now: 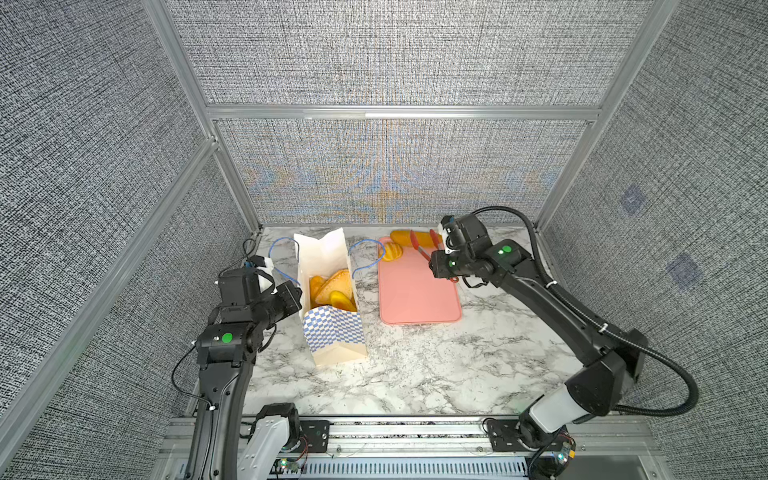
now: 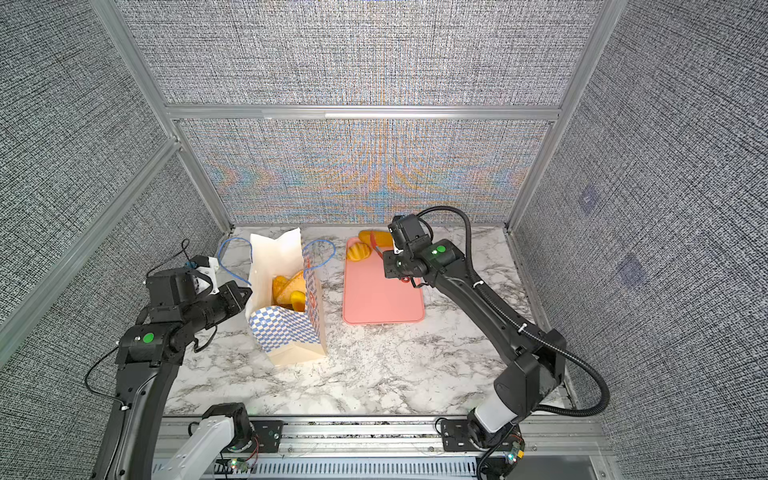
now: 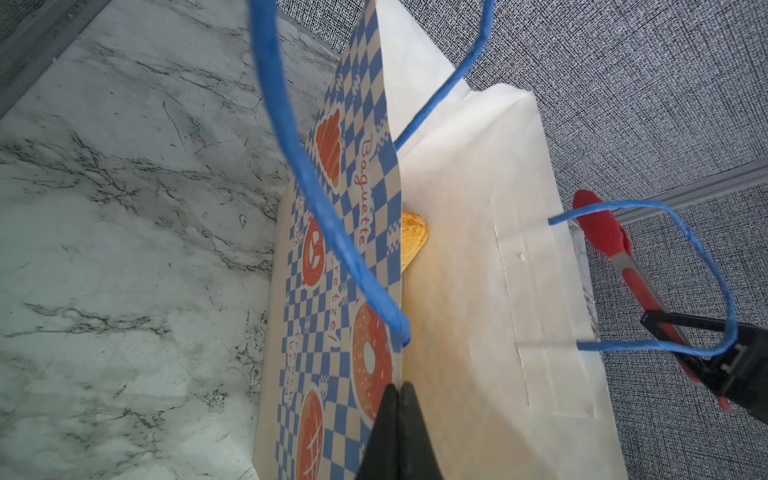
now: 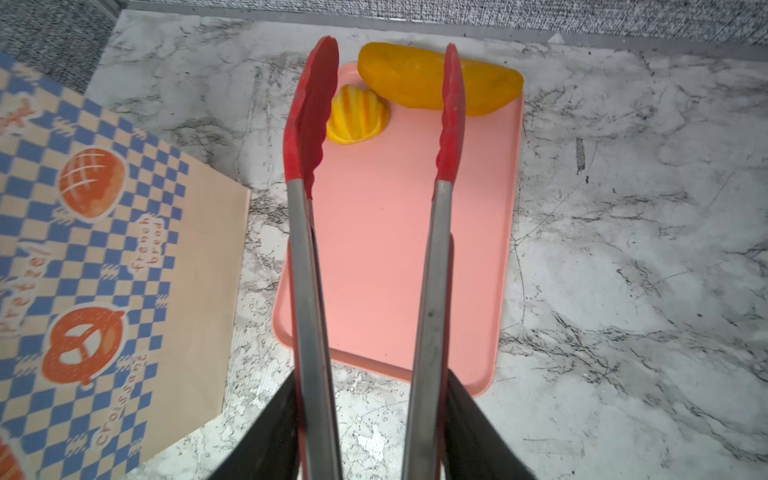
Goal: Place the fake bread into the paper bag
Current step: 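Withdraw the empty tongs from the bag back over the tray, then lower the open tongs around the long yellow loaf on the tray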
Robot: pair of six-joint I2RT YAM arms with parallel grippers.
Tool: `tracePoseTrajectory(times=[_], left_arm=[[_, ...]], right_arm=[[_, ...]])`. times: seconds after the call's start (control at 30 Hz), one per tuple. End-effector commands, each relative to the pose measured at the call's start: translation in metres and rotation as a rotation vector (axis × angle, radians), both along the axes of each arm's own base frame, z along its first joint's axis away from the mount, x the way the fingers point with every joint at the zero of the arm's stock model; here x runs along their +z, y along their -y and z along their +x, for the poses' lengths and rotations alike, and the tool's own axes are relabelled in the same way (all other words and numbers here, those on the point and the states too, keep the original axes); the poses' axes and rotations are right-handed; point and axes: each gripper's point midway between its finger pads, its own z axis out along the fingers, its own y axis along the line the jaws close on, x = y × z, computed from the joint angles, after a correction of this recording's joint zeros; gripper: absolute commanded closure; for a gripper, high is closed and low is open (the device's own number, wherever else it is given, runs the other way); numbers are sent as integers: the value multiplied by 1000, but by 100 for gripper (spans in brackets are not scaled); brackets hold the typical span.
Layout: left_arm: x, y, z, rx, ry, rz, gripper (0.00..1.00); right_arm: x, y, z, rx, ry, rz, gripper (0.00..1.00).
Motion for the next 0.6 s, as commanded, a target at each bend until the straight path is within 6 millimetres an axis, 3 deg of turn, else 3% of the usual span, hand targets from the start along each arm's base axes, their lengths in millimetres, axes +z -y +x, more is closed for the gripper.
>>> tracePoseTrajectory(times=[0.0, 0.17, 0.33, 0.57], left_arm=[[3, 1, 2, -11, 23, -1, 98], [2, 2, 3, -12, 21, -4, 98], [2, 2, 4, -13, 22, -7, 98], [1, 2, 4, -15, 20, -6, 98]], right_arm=[[-5, 7, 18, -38, 7, 25, 49], [-27, 33, 41, -129, -41, 88, 49], [-47, 54, 68, -235, -110, 287, 49], [-67, 59, 101, -329, -199, 614, 51]])
